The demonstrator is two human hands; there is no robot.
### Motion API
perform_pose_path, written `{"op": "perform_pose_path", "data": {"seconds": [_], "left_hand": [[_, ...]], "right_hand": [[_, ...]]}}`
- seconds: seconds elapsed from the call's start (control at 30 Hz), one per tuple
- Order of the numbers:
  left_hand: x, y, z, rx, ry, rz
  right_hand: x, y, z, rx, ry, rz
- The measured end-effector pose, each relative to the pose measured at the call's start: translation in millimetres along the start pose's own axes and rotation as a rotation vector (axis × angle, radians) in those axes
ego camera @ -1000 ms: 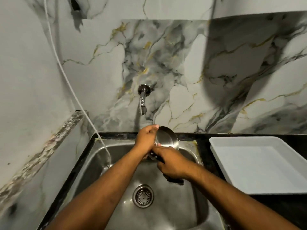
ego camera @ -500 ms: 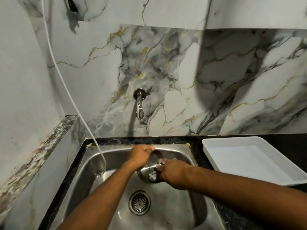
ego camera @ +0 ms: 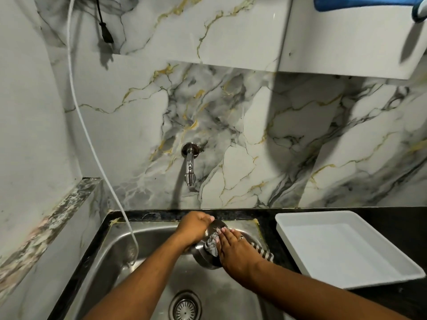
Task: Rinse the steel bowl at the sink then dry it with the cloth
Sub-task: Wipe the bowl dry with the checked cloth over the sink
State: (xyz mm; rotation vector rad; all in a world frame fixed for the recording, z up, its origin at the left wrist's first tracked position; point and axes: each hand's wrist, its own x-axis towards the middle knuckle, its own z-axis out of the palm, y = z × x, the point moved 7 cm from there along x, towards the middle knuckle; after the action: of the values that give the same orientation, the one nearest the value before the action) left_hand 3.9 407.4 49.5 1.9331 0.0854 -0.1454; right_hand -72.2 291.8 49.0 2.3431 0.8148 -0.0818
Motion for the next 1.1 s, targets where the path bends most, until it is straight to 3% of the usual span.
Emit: {"op": "perform_pose_path", "data": {"seconds": [0.1, 0.2, 0.33, 0.47, 0.6, 0.8, 0.87, 0.97, 1.1], "left_hand": [[6, 6, -4, -0.045, 0.024, 0.015], [9, 8, -5, -0.043, 0.047, 0.022], [7, 8, 0, -0.024, 0.073, 0.054], [5, -1, 5, -0.074, 0.116, 0.045], [3, -14, 1, -0.371, 0.191, -0.036], [1, -37, 10, -0.716, 0.07, -0.205], [1, -45, 10, -0.743, 0.112, -0.223], [-3, -43, 7, -0.752, 0.193, -0.185], [-7, -24, 17, -0.705, 0.169, -0.087]], "right_hand": [[0, -8, -19, 0.117, -0.124, 0.02], [-3, -11, -45, 0.266, -0.129, -0.068], [-4, 4, -56, 0.725, -0.015, -0.066], [-6, 16, -45, 1.184, -0.018, -0.011], [-5, 38, -35, 1.741, 0.066, 0.179], [-4, 66, -15, 2.095, 0.21, 0.507], [-6, 69, -11, 2.146, 0.292, 0.619], [-3, 65, -8, 1.913, 0.331, 0.721], [23, 41, -25, 1.413, 0.199, 0.519]]}}
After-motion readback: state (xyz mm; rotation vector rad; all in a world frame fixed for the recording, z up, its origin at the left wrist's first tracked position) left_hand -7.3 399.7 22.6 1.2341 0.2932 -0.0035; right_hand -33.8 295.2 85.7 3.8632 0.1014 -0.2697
